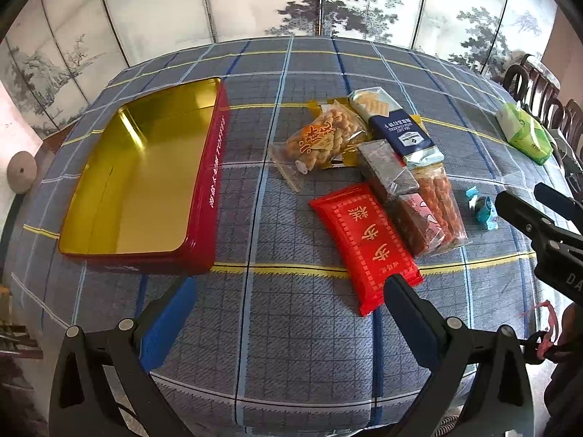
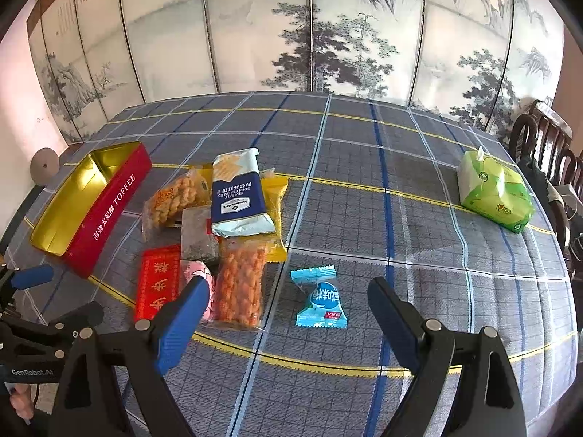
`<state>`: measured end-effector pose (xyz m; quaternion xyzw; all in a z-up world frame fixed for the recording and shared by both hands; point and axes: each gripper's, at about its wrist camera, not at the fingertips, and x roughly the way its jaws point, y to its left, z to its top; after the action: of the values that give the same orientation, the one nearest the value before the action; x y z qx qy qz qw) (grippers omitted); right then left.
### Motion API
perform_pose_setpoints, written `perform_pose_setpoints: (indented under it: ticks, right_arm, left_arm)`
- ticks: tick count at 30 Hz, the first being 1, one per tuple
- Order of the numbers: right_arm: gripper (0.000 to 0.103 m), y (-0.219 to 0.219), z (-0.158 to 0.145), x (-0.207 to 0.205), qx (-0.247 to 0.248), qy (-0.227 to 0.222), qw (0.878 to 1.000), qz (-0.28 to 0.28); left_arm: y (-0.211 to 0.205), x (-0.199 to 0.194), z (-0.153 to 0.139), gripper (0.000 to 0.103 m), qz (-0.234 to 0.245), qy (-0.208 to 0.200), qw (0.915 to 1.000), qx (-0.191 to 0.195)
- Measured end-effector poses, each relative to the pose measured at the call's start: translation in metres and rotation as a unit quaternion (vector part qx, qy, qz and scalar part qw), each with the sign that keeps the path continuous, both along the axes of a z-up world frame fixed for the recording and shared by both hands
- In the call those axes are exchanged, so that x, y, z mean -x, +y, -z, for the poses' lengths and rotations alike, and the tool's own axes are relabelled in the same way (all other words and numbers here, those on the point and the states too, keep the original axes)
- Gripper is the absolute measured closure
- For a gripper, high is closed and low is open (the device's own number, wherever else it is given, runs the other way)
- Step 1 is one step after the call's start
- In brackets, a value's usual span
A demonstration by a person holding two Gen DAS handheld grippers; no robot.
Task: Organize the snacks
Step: 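Move both tools toward the snacks, right tool approaching the blue candy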
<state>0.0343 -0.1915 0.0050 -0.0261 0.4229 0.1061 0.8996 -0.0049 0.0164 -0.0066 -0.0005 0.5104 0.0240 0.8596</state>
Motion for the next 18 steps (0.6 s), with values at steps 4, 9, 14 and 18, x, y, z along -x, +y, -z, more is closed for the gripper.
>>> perform_pose_setpoints:
  ticks: [4,9,14,18]
  right_arm:
    - [0.012,0.0006,0.0009,0.0006,0.0,0.0,1.0,-0.002]
    - [0.012,0.0016,0.0013,0.0033,0.005,-0.002,1.0,-0.005]
    - [0.012,0.0026,0.0023,0.0037,0.009,-0.001,1.0,-0.004]
    - [0.012,0.0028,0.0023,0.0034,0.01,-0.001,1.0,-0.005]
  left_arm:
    - [0.0019,0.0002,-0.0001,0.002,-0.002,0.001,1.0,0.001]
    - [0.0022,0.0016,-0.001,0.002,-0.005,0.001,1.0,-0.003]
    - [0.0048,0.0031,-0.0022,0.002,-0.011,0.001,0.9999,-0.004]
    - [0.0061,0.0032,-0.0028,0.002,-0.012,0.0,0.9999,-0.005]
